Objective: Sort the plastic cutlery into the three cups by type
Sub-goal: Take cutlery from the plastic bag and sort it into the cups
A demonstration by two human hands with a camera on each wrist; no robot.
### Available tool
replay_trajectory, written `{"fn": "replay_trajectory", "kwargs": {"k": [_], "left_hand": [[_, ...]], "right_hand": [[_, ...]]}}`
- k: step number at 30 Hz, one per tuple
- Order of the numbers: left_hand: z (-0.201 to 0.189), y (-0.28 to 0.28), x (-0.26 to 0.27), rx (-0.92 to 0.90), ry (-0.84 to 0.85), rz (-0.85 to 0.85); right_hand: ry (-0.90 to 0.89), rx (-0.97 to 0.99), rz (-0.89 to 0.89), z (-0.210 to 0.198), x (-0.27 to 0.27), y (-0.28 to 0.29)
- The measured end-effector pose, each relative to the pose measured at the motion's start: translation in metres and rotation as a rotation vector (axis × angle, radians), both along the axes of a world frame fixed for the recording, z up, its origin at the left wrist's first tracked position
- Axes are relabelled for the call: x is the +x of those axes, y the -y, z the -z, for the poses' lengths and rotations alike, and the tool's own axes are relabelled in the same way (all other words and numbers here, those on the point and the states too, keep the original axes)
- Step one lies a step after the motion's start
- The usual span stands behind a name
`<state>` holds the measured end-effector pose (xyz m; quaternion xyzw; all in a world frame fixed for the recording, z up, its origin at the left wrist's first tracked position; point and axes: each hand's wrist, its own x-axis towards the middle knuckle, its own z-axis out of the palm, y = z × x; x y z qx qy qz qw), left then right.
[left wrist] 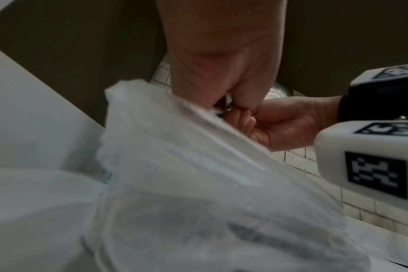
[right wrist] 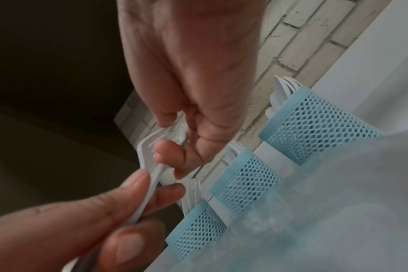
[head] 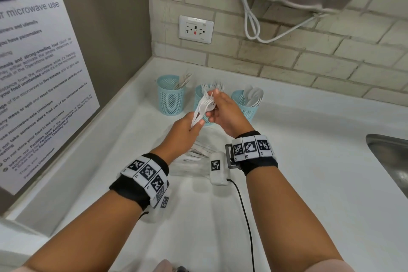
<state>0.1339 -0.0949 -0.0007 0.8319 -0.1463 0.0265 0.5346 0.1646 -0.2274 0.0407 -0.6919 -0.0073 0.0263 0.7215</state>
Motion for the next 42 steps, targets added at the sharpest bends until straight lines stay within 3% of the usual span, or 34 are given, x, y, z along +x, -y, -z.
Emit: {"fn": "replay_trajectory", "kwargs": {"k": [6,10,17,24,28,31,34,38,42], "left_hand": [[-0.001,0.000,0.001,-0.236,-0.252,0.036],[-0.003,-0.002,0.000,-0.337,-0.312,0.054],[-0.009,-0.007,-0.001,-0.350,-0.357,0.105],[-0.009,-0.005,-0.003,-0.429,-0.353,0.072],[-0.010,-0.003,-0.003,-0.458,-0.329,0.044],[-0.009,-0.003,-0.002,-0.483,-0.329,0.037],[-0.009,-0.002,-0.001,-0.516,-0.362,0.029],[-0.008,0.003,-0.002,-0.306,-0.312,0.000],[-0.006,0.006,-0.004,0.142,-0.076,-0.010]], "right_hand": [[-0.028,0.044,0.002,0.000,-0.002,-0.004],[-0.019,0.039,0.023,0.003,-0.001,-0.007],[0.064,-0.044,-0.080,0.009,-0.004,-0.003],[0.155,-0.107,0.120,0.009,-0.001,-0.006],[0.131,-0.155,0.093,0.011,-0.001,-0.006],[0.095,-0.106,0.038,0.012,-0.002,-0.007],[0.071,-0.013,0.113,0.011,-0.001,-0.008],[0.008,0.094,0.231,0.008,0.000,-0.010],[0.006,0.027,0.239,0.010,0.002,-0.016]]}}
